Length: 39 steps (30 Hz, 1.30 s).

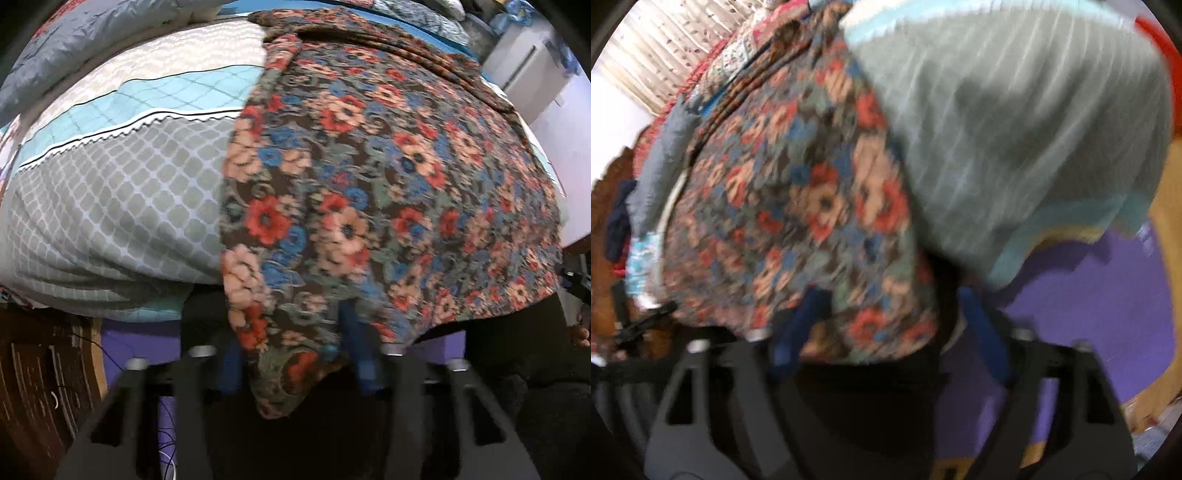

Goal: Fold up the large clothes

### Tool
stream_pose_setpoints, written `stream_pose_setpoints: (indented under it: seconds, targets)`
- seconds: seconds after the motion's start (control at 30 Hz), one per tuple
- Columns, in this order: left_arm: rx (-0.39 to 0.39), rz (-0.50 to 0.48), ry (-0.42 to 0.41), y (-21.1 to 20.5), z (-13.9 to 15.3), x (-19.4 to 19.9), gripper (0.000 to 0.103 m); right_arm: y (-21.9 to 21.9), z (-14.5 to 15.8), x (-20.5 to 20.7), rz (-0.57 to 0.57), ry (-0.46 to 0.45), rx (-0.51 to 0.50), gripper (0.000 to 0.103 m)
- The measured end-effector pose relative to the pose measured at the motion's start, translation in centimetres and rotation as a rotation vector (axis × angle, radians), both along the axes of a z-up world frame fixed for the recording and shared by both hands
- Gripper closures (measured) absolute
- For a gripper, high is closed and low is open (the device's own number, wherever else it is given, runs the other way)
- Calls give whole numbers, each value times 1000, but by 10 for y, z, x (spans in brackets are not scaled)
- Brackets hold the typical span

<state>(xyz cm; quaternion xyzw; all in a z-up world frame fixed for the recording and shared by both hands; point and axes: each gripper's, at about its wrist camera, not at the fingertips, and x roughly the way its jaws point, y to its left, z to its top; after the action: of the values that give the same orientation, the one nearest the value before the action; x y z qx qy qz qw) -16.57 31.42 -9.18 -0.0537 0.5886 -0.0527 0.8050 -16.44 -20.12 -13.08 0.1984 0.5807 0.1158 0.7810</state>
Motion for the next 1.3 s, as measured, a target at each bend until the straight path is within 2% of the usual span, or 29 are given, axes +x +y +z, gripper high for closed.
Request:
stream_pose_setpoints:
  seconds: [0.07, 0.1, 0.2, 0.43, 0.57, 0.7, 0.83, 0.9, 0.93, 0.97, 1.0, 1.03, 1.07, 1.13, 1.3]
  targets:
    - [9, -18, -18, -5, 6, -3, 100, 7, 5, -3, 41, -20, 32, 88]
    - [4, -21, -21, -5, 10, -4, 97, 10, 12, -4, 63, -38, 45, 92]
    - [-78, 6, -26, 3, 25, -5, 96, 10, 38, -4, 99, -100, 142, 92]
    - [-422, 138, -107, 39, 81, 13, 95, -5, 104, 24, 74, -280, 346, 92]
    - [-513, 197, -171, 54, 110, 45, 95, -11, 127, 64, 25, -361, 420, 92]
    - [-519, 260, -193, 60, 121, 100, 95, -9, 132, 125, -31, -400, 426, 92]
    - [-398, 319, -177, 62, 119, 167, 95, 4, 117, 202, -117, -368, 375, 92]
    - [-265, 352, -130, 55, 103, 212, 100, 11, 99, 237, -172, -326, 313, 90]
    - [-209, 370, -85, 51, 90, 232, 100, 16, 85, 254, -203, -291, 265, 79]
    - [-170, 379, -50, 48, 79, 244, 100, 19, 75, 262, -227, -260, 237, 59]
    - [-122, 384, -11, 45, 66, 256, 100, 21, 58, 272, -265, -212, 231, 50]
    - [-92, 387, 13, 44, 57, 262, 100, 22, 43, 276, -299, -190, 278, 43]
    - [-66, 396, 42, 43, 47, 268, 100, 18, 36, 271, -332, -205, 307, 41]
    - [-83, 418, 65, 44, 38, 270, 101, 13, 32, 265, -367, -236, 354, 40]
    - [-250, 461, 58, 70, 41, 262, 101, -7, 38, 257, -412, -243, 400, 37]
